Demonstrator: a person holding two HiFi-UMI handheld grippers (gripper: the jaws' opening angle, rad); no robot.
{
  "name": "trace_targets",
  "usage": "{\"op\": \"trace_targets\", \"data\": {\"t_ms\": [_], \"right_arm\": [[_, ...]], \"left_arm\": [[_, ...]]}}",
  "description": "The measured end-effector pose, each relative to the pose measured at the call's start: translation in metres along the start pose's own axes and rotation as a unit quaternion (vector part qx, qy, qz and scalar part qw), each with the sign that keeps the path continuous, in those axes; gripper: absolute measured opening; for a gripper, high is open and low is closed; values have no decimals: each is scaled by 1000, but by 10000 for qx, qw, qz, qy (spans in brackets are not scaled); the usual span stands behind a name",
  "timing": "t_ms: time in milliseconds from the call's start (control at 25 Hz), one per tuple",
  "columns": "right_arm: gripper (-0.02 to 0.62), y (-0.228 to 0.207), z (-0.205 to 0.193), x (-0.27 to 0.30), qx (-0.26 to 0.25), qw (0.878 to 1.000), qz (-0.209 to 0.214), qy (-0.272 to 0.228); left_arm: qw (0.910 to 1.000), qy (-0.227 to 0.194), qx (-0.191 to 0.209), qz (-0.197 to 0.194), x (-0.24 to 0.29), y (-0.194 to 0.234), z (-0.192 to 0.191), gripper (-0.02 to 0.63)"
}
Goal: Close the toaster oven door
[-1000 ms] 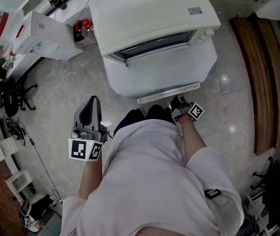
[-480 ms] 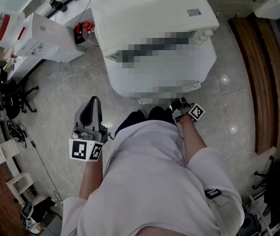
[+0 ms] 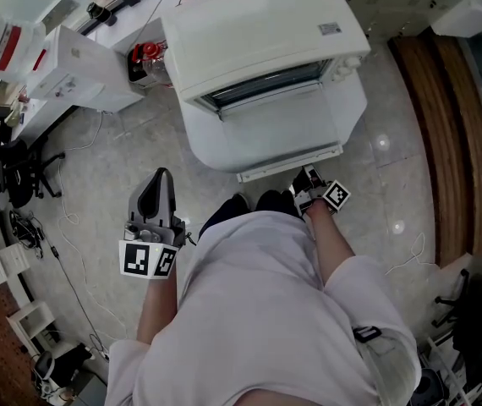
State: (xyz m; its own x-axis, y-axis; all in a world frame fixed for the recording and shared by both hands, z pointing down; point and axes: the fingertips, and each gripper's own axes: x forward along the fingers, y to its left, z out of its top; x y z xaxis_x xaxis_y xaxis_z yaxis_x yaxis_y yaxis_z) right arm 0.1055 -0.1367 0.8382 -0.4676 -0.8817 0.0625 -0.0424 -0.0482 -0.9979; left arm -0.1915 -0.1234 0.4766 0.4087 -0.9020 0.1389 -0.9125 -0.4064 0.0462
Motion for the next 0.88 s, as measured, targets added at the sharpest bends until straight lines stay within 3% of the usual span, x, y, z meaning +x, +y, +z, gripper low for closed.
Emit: {"op": "trace_targets", "data": {"t_ms": [400, 880], "right_arm": [[75, 17, 1, -9, 0, 9995, -268, -173], [83, 57, 2, -7, -85, 9995, -215, -196]], "left_arm": [[10000, -4, -83, 53, -10, 3, 23, 20], [9998, -106, -166, -67, -5, 2, 49, 20]]}}
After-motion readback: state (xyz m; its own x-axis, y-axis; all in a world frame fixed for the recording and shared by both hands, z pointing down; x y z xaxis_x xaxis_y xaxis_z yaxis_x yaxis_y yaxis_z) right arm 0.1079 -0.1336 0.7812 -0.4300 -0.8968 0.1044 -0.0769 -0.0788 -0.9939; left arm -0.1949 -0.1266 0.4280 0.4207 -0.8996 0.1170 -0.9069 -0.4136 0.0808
